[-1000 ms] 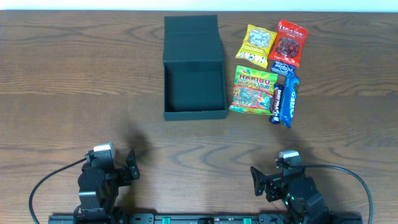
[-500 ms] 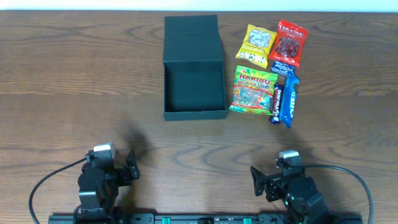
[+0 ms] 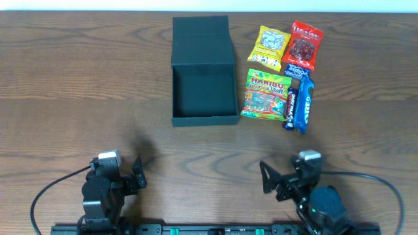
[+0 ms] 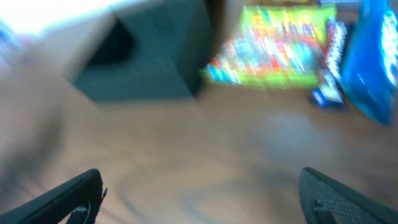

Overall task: Pack container
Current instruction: 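Move the right gripper toward the green Haribo bag beside the box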

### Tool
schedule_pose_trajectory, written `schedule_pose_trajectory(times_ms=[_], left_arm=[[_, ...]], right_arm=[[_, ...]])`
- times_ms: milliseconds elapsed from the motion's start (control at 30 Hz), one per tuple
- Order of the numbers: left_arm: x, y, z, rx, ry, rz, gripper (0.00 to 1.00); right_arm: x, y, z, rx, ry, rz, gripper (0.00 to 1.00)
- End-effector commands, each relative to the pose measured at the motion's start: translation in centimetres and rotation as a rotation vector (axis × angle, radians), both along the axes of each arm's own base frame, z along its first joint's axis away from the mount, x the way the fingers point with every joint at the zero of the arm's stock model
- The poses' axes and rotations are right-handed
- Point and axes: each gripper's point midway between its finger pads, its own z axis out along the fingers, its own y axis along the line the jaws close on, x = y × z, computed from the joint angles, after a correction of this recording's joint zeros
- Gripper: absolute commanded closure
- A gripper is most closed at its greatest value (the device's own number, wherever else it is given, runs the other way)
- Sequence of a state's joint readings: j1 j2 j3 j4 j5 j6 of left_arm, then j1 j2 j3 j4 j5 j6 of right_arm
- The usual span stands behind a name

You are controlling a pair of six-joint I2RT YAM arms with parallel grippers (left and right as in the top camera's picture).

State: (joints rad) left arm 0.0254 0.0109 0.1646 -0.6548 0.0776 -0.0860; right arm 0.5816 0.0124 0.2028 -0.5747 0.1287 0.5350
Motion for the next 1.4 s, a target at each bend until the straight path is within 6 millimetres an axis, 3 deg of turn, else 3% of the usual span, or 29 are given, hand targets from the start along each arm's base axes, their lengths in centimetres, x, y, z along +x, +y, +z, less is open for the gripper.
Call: schedule_pose_trajectory(times_ms=[0, 267, 333, 433, 500, 667, 867, 967, 1067, 1200, 1367], left_arm=[[-0.1, 0.3, -0.3, -0.004, 0.006, 0.020, 0.05], [-0.1, 0.3, -0.3, -0.004, 0.006, 0.020, 0.05], [-0.1, 0.3, -0.3, -0.004, 0.006, 0.020, 0.05], [-0.1, 0.3, -0.3, -0.004, 0.006, 0.020, 0.05], [-0.1, 0.3, -0.3, -0.004, 0.006, 0.020, 0.05], [-0.1, 0.3, -0.3, -0.004, 0.006, 0.020, 0.05], [-0.1, 0.3, -0.3, -0.004, 0.006, 0.020, 0.05], [-0.1, 0.3, -0.3, -0.004, 0.006, 0.020, 0.05], [-0.1, 0.3, -0.3, -0.004, 0.006, 0.020, 0.05], [-0.1, 0.3, -0.3, -0.004, 0.006, 0.020, 0.05], [-0.1, 0.3, -0.3, -0.004, 0.006, 0.020, 0.05]], right_arm=[[0.2, 0.3, 0.7, 0.160, 0.037, -0.051, 0.01], [-0.7, 1.9, 0.8, 0.199, 0.069, 0.043, 0.01], [-0.3, 2.0, 2.1, 0.242, 0.026, 0.037, 0.01], [0.6, 2.6, 6.4, 0.274, -0.157, 0.073, 0.01], [1.3, 2.6, 7.7, 0.243, -0.214, 0.068, 0.01], [5.0, 3.6, 7.0, 0.030, -0.044, 0.066, 0.01], [10.6, 5.4, 10.3, -0.083, -0.009, 0.087, 0.01], [13.1, 6.6, 11.6, -0.142, -0.091, 0.114, 0.01], [16.0, 5.3, 9.4, -0.213, -0.027, 0.021, 0.06], [19.6, 3.5, 5.5, -0.254, 0.159, -0.055, 0.03], [23.1, 1.6, 2.4, -0.293, 0.289, -0.112, 0.01]])
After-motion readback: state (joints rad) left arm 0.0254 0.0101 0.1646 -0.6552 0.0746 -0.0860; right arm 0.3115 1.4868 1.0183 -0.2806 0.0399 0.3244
